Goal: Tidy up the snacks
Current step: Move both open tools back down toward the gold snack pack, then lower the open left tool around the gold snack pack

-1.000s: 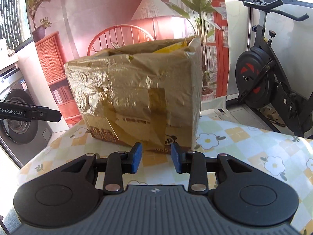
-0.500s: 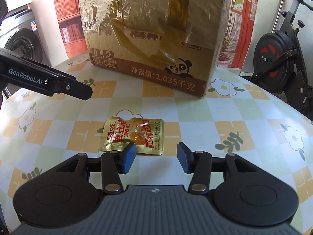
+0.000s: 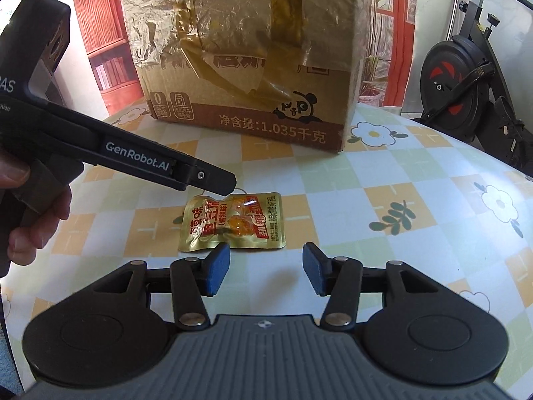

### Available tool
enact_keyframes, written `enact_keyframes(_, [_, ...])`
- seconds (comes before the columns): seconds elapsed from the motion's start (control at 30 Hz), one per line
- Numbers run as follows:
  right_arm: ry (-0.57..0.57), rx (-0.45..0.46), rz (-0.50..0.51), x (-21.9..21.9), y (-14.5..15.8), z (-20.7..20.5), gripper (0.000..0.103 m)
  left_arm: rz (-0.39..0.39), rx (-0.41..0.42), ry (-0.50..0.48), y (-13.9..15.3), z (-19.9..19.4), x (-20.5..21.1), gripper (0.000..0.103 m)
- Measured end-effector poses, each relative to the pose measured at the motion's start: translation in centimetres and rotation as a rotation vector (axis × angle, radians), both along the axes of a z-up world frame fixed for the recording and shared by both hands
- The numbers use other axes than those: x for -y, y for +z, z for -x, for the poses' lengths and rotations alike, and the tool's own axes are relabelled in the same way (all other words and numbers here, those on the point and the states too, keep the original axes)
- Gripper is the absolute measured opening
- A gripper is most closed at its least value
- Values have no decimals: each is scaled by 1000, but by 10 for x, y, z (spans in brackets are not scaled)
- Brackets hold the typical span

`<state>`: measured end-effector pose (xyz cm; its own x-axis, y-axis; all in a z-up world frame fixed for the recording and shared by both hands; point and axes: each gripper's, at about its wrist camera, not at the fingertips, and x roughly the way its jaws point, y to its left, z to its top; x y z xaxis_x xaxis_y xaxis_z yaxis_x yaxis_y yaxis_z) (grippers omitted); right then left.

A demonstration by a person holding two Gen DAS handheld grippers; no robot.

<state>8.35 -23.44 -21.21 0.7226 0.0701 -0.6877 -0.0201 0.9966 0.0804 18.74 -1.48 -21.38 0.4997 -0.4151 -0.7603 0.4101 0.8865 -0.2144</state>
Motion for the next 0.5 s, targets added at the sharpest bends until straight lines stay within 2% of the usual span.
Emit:
enact_keyframes(0.13, [-6, 0, 18, -8, -6, 5, 52, 9, -24, -30, -6, 5, 2, 53])
enact_keyframes(0.2, [1, 3, 35, -12, -6, 4, 52, 10, -29, -56, -6, 8, 3, 46])
enact_keyframes(0.37, [12, -7, 71, -14, -6, -1, 52, 46, -62, -89, -9, 9, 0, 36])
enact_keyframes(0.5, [21, -8, 62, -15, -7, 1, 52, 54, -74, -101, -10, 11, 1, 35])
